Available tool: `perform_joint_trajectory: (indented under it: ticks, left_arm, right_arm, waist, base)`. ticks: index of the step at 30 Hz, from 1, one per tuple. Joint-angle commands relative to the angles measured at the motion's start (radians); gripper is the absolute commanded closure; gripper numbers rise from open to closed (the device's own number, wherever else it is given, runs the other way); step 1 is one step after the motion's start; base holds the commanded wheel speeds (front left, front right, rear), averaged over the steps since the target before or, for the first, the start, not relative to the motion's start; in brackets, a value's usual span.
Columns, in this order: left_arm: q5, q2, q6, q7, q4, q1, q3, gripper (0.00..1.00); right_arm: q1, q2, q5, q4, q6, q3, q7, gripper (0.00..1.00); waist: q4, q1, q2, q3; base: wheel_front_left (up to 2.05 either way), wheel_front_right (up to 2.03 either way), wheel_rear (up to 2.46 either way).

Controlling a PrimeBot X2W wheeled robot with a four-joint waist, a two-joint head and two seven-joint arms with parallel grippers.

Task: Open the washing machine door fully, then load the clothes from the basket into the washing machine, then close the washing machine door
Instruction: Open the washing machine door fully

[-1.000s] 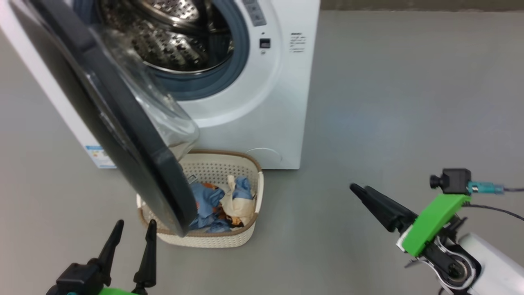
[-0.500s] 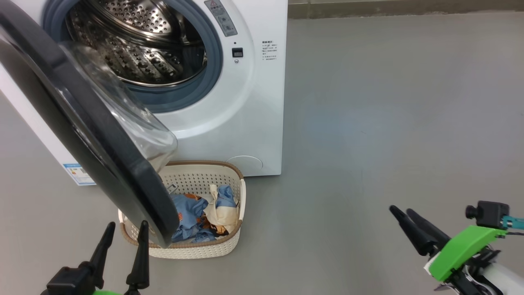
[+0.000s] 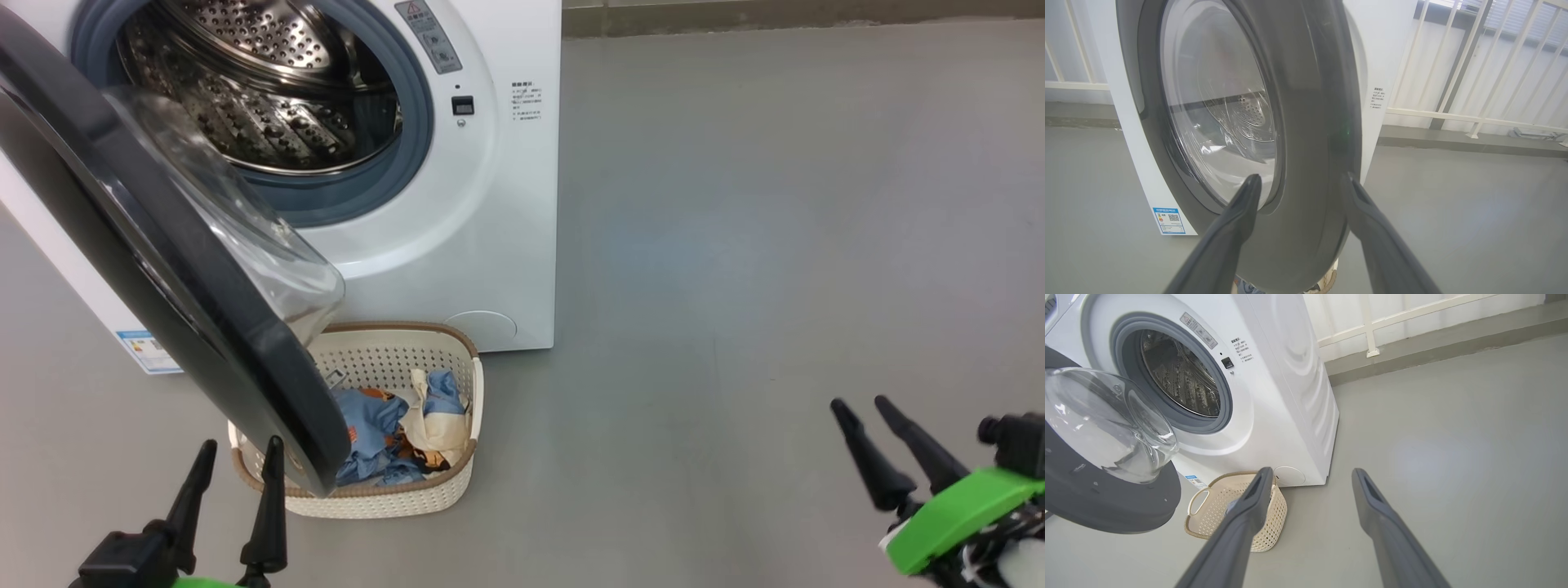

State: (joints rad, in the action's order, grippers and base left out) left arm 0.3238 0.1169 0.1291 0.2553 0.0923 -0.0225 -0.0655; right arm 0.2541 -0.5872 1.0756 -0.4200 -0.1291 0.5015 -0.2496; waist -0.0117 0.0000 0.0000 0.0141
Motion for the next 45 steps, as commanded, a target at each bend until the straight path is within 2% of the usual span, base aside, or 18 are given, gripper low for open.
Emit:
perform_joint_trajectory:
  ticks: [1, 9, 16, 24, 33, 34, 35, 36, 40, 45]
  left_arm:
    - [-0.001, 0.016, 0.002, 0.006, -0.031, 0.020, 0.039, 0.00]
    - [-0.007, 0.016, 0.002, 0.006, -0.030, 0.029, 0.039, 0.00]
    - [-0.014, 0.016, 0.002, 0.006, -0.030, 0.035, 0.039, 0.00]
    - [-0.019, 0.009, 0.002, 0.006, -0.033, 0.030, 0.043, 0.00]
    - [-0.010, 0.000, 0.002, 0.006, -0.027, 0.026, 0.055, 0.00]
    - [-0.008, -0.002, 0.002, 0.006, -0.025, 0.027, 0.057, 0.05]
    - [-0.006, -0.003, 0.002, 0.006, -0.021, 0.029, 0.060, 0.55]
    - [-0.005, -0.005, 0.002, 0.006, -0.018, 0.033, 0.063, 1.00]
    - [-0.009, -0.012, 0.002, 0.006, -0.026, 0.055, 0.087, 1.00]
    - [-0.018, -0.028, 0.001, 0.006, -0.101, 0.084, 0.132, 1.00]
  right_arm:
    - [-0.056, 0.013, -0.106, 0.050, -0.002, -0.049, -0.012, 0.00]
    - [-0.190, 0.141, -0.404, 0.158, -0.002, -0.285, -0.012, 0.00]
    - [-0.259, 0.218, -0.562, 0.176, -0.002, -0.393, -0.012, 0.00]
    - [-0.301, 0.264, -0.657, 0.147, -0.002, -0.422, -0.012, 0.00]
    - [-0.302, 0.281, -0.692, 0.138, -0.002, -0.424, -0.012, 0.00]
    - [-0.303, 0.282, -0.696, 0.139, -0.002, -0.424, -0.012, 0.00]
    - [-0.303, 0.283, -0.698, 0.140, -0.002, -0.425, -0.012, 0.00]
    - [-0.303, 0.284, -0.700, 0.141, -0.002, -0.427, -0.012, 0.00]
    - [-0.304, 0.289, -0.695, 0.146, -0.002, -0.436, -0.012, 0.00]
    - [-0.305, 0.288, -0.696, 0.150, -0.002, -0.436, -0.012, 0.00]
  waist:
    - [0.000, 0.0000, 0.0000, 0.002]
    - [0.006, 0.0000, 0.0000, 0.005]
    - [0.013, 0.0000, 0.0000, 0.007]
    - [0.020, 0.0000, 0.0000, 0.011]
    - [0.025, 0.0000, 0.0000, 0.017]
    - [0.026, 0.0000, 0.0000, 0.018]
    - [0.027, 0.0000, 0.0000, 0.018]
    - [0.029, 0.0000, 0.0000, 0.018]
    - [0.035, 0.0000, 0.0000, 0.018]
    - [0.041, 0.0000, 0.0000, 0.015]
  base:
    - [0.00, 0.00, 0.00]
    - [0.00, 0.00, 0.00]
    - [0.00, 0.00, 0.00]
    - [0.00, 0.00, 0.00]
    - [0.00, 0.00, 0.00]
    - [0.00, 0.00, 0.00]
    - [0.00, 0.00, 0.00]
    - [0.00, 0.00, 0.00]
    - [0.00, 0.00, 0.00]
    - [0.00, 0.00, 0.00]
